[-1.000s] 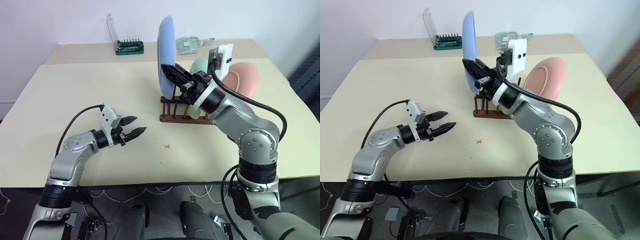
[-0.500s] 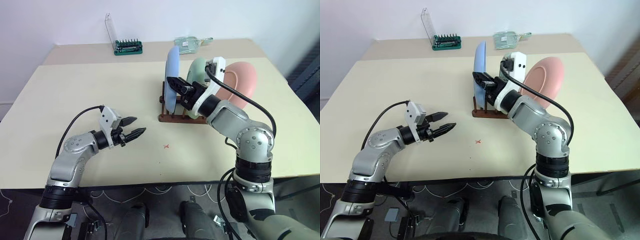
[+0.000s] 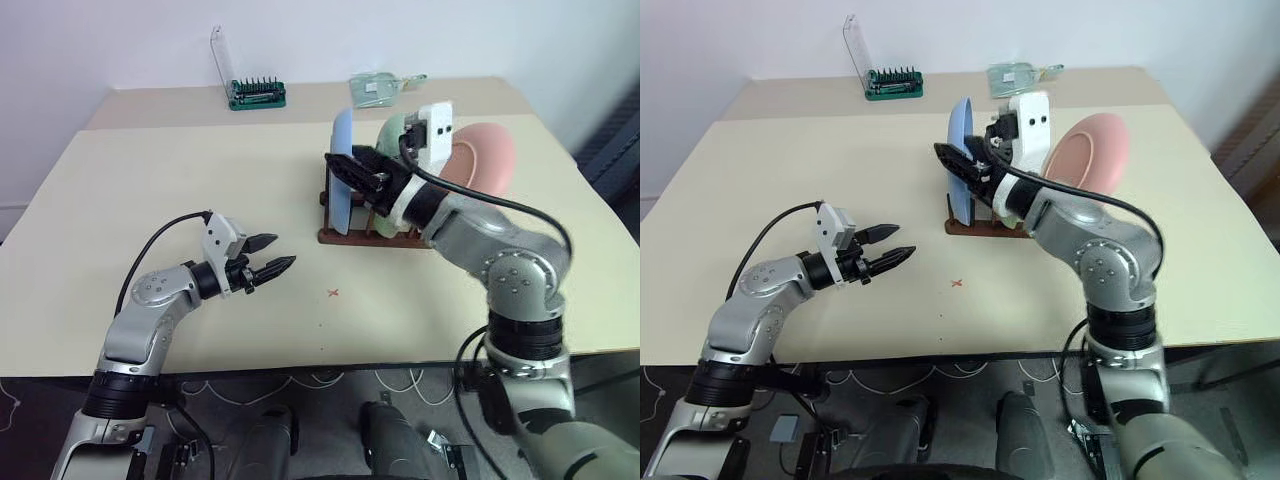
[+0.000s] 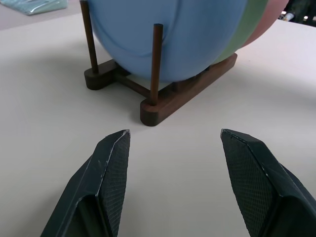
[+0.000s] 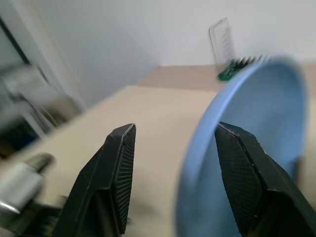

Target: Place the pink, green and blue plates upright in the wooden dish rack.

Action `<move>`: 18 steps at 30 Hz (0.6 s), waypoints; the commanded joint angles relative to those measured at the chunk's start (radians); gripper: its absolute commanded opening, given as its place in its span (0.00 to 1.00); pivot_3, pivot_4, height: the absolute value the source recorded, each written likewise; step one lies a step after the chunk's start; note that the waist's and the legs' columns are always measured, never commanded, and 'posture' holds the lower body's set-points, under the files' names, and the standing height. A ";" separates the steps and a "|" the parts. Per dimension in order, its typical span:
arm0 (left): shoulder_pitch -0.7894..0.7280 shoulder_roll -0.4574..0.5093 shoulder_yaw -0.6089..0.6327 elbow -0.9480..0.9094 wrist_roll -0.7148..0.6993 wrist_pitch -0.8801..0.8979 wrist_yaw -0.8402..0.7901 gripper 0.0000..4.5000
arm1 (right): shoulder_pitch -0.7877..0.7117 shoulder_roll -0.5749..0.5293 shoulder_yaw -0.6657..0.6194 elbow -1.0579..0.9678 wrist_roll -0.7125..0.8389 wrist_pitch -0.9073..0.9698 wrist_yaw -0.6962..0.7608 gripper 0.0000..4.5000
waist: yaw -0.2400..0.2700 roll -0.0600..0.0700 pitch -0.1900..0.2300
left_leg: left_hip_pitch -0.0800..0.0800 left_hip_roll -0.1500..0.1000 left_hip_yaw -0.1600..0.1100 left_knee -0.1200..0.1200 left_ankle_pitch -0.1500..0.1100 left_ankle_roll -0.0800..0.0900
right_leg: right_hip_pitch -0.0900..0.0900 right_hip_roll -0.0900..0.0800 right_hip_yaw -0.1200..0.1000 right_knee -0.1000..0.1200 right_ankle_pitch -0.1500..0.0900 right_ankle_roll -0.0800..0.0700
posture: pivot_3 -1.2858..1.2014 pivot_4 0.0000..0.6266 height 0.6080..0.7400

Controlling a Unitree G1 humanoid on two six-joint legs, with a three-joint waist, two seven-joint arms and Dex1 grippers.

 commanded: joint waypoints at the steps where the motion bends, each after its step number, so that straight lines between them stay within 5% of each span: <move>1: -0.007 -0.006 -0.007 -0.045 -0.008 -0.001 -0.001 0.67 | -0.023 -0.122 -0.036 -0.109 -0.085 -0.104 0.122 0.55 | 0.002 0.000 0.000 | 0.000 0.000 0.000 0.000 0.000 0.000 | 0.000 0.000 0.000 0.000 0.000 0.000 | 0.52 0.24 1.00; 8: -0.012 -0.047 -0.065 -0.078 -0.026 0.019 -0.028 0.67 | 0.124 -0.404 -0.315 -0.025 -0.149 -0.151 0.251 0.01 | 0.010 -0.002 0.000 | 0.000 0.000 0.000 0.001 0.000 0.000 | 0.003 -0.001 0.000 -0.003 0.000 0.000 | 0.52 0.24 1.00; 14: -0.044 -0.072 -0.097 -0.054 -0.024 0.018 -0.048 0.67 | 0.346 -0.535 -0.415 0.041 -0.287 -0.190 0.300 0.01 | 0.000 -0.001 0.000 | 0.001 0.000 0.002 0.001 -0.001 0.001 | 0.003 -0.001 0.000 -0.003 0.000 0.000 | 0.52 0.24 1.00; 18: -0.062 -0.078 -0.115 -0.042 -0.019 0.015 -0.064 0.67 | 0.452 -0.596 -0.337 0.058 -0.426 -0.244 0.333 0.01 | 0.003 0.000 0.000 | 0.001 0.001 0.003 0.001 -0.001 0.001 | 0.003 -0.001 0.000 -0.003 0.000 0.000 | 0.52 0.24 1.00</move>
